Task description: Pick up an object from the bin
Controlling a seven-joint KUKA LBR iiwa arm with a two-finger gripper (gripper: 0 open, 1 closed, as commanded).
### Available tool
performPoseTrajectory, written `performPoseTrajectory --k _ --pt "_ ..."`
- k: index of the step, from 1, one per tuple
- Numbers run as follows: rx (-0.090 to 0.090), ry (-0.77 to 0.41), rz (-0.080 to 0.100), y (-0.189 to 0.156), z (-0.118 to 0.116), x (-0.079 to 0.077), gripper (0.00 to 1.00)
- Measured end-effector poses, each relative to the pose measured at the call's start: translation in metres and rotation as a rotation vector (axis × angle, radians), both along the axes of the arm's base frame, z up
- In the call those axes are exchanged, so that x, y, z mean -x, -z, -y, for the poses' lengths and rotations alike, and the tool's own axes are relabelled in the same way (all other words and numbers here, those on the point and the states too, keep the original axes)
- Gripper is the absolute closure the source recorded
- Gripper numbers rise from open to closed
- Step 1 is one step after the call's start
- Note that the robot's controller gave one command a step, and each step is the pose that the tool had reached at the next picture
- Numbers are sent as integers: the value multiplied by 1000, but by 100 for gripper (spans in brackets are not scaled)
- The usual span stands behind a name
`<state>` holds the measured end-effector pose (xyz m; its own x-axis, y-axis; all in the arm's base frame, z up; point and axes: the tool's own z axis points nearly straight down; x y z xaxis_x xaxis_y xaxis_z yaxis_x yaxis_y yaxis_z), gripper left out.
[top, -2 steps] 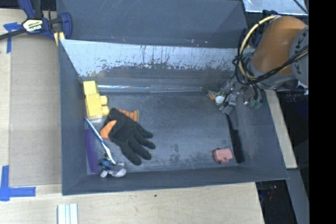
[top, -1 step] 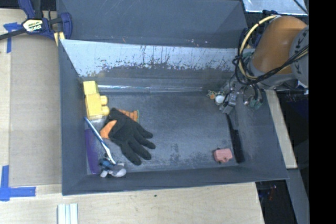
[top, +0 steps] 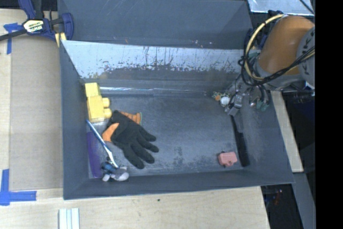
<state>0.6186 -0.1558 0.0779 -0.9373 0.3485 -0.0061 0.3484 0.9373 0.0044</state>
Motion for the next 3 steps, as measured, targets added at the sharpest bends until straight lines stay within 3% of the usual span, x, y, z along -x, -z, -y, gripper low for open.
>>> performPoseTrajectory --k 2,3 --pt "-2 0 -7 -26 0 2 100" --pt "2 0 5 -54 1 -1 100"
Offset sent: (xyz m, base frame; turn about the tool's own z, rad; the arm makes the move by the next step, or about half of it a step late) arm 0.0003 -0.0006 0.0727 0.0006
